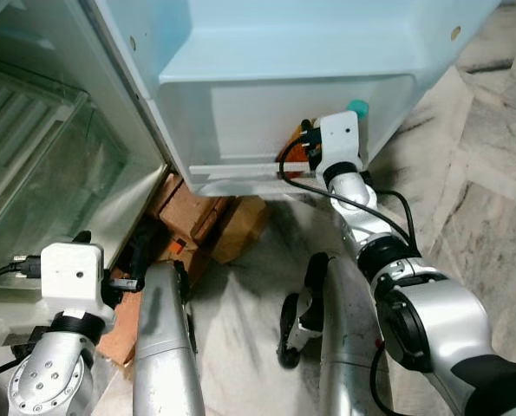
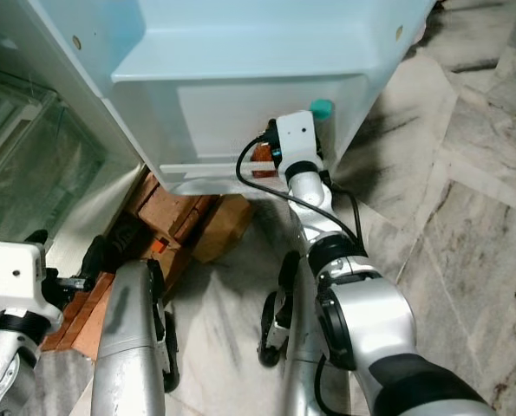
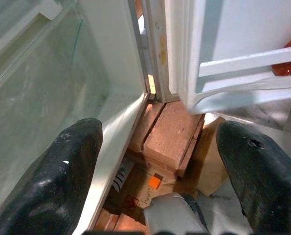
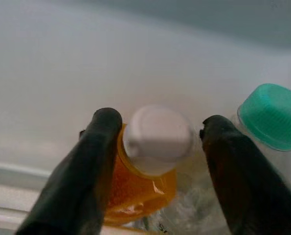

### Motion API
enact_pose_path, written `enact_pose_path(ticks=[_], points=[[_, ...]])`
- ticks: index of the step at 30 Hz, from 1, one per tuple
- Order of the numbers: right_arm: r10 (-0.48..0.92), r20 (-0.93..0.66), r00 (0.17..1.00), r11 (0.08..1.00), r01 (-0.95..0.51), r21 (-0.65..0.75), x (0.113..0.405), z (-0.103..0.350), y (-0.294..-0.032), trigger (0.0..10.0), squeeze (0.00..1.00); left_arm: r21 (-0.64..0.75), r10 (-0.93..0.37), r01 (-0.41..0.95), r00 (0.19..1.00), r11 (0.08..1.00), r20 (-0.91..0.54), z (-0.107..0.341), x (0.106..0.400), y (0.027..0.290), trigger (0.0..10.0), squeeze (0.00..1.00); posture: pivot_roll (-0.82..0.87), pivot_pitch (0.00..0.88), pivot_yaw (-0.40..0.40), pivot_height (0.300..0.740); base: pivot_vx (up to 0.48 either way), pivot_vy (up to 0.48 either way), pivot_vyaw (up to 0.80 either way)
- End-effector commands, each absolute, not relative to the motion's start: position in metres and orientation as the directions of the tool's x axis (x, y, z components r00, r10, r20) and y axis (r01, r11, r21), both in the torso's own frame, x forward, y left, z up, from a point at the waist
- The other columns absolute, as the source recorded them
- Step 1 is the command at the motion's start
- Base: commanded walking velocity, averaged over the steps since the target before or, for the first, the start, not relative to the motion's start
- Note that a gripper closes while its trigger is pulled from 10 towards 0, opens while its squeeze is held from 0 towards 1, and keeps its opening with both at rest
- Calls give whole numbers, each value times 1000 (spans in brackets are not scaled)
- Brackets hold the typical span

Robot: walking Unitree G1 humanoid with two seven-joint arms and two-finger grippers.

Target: Restocking fridge

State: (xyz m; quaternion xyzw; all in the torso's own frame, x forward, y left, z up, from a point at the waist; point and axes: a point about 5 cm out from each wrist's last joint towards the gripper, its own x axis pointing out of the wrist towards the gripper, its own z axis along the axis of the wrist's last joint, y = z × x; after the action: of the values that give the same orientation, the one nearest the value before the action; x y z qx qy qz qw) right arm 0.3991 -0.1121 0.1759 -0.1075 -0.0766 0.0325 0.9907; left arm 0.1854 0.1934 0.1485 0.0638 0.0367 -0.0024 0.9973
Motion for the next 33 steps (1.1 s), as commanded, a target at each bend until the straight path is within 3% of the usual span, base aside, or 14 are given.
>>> enact_pose_path(ticks=[1,13,25,29,33], points=[[61,146,987,980,-31,-198,401,180,-115,10000,1000,129,-1,15,994,992,-107,142,184,195,10000,0,216,364,-18,521,0,0,0],[240,305,922,961,-180,-210,403,220,-91,10000,1000,127,9,1,997,992,-75,137,203,195,10000,0,188,296,-30,521,0,0,0],[336,272,902,940,-304,-154,393,202,-90,10000,1000,119,22,-19,999,993,-27,137,222,197,10000,0,176,199,-44,521,0,0,0],[425,278,861,905,-396,-156,357,171,-86,10000,1000,104,25,-25,1000,994,-7,136,229,193,10000,0,160,134,-57,521,0,0,0],[418,262,870,908,-393,-142,332,150,-94,10000,1000,94,17,-17,1000,995,3,134,231,187,10000,0,154,96,-53,521,0,0,0]])
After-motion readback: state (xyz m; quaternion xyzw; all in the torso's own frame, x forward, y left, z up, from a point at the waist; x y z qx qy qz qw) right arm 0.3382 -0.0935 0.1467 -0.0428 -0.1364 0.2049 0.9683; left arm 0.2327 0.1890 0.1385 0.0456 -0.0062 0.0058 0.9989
